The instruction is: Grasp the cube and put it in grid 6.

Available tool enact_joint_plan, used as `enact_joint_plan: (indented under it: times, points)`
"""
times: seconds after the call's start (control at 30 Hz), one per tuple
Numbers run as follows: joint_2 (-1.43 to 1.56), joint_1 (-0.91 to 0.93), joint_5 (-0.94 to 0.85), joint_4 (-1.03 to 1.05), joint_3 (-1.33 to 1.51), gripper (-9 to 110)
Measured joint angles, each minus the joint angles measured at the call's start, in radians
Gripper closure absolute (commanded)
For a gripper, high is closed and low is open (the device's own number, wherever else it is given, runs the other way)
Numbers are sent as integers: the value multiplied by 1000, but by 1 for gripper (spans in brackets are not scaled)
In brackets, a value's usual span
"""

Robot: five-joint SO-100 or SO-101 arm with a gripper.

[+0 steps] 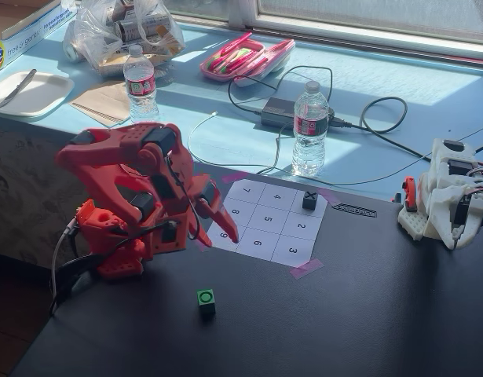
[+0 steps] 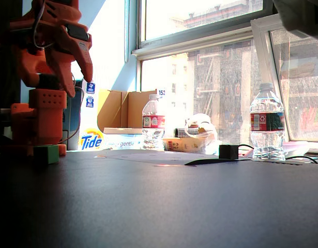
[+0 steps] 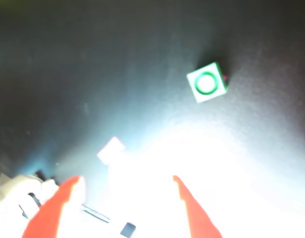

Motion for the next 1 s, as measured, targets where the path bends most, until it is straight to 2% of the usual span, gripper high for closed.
enact_joint_plan:
  times: [0.17,0.3,0.43,1.0]
  points:
    - [-192,132,81,18,-153,68]
    - [-299,192,216,140,-169,67]
    - [-367,187,313,179,-150,67]
    - [-672,255,376,-35,-77,70]
